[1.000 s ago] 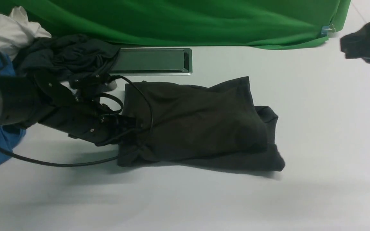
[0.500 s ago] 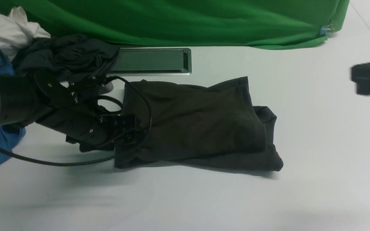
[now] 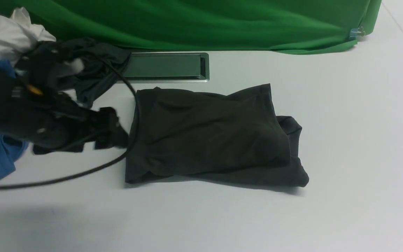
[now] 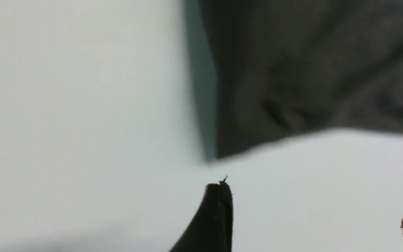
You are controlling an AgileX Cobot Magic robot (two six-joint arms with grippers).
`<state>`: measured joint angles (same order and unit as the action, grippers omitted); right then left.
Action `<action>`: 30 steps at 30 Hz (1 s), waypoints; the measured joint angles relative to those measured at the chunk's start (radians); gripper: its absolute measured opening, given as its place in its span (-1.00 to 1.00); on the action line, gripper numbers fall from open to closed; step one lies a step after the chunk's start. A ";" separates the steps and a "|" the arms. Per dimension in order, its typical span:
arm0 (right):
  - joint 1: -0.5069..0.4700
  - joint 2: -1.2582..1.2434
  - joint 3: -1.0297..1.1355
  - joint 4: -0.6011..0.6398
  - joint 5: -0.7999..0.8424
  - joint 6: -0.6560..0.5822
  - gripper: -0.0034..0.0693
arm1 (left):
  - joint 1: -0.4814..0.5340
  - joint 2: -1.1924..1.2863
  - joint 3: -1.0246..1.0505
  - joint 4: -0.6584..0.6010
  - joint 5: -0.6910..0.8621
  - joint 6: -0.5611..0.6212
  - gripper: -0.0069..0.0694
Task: Fold a long-sleeved shirt on a white desktop.
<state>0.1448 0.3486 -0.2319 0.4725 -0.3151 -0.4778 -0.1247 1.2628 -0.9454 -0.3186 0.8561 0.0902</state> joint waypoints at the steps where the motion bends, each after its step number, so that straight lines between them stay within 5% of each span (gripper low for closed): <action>1: 0.009 -0.019 0.004 0.001 -0.005 0.000 -0.56 | -0.001 -0.052 0.001 0.000 0.039 -0.002 1.00; 7: 0.069 -0.044 0.010 0.001 -0.005 0.019 -0.56 | -0.003 -0.267 0.003 -0.028 0.157 0.016 0.98; 10: 0.093 -0.047 0.010 0.002 0.076 0.026 -0.60 | -0.003 -0.422 0.003 -0.096 0.176 0.105 0.81; 13: 0.106 -0.047 0.011 0.002 0.167 0.029 -0.77 | -0.003 -0.519 0.003 -0.152 0.217 0.169 0.47; 17: 0.121 -0.047 0.021 0.002 0.265 0.031 -0.86 | -0.003 -0.656 0.018 -0.172 0.301 0.198 -0.45; 19: 0.125 -0.047 0.022 0.002 0.275 0.048 -0.86 | -0.003 -0.699 0.037 -0.170 0.301 0.219 -0.68; 30: 0.125 -0.047 0.022 0.002 0.279 0.075 -0.83 | -0.003 -0.793 0.054 -0.124 0.244 0.227 -0.77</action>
<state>0.2701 0.3020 -0.2101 0.4744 -0.0364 -0.4029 -0.1277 0.4696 -0.8915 -0.4423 1.0998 0.3172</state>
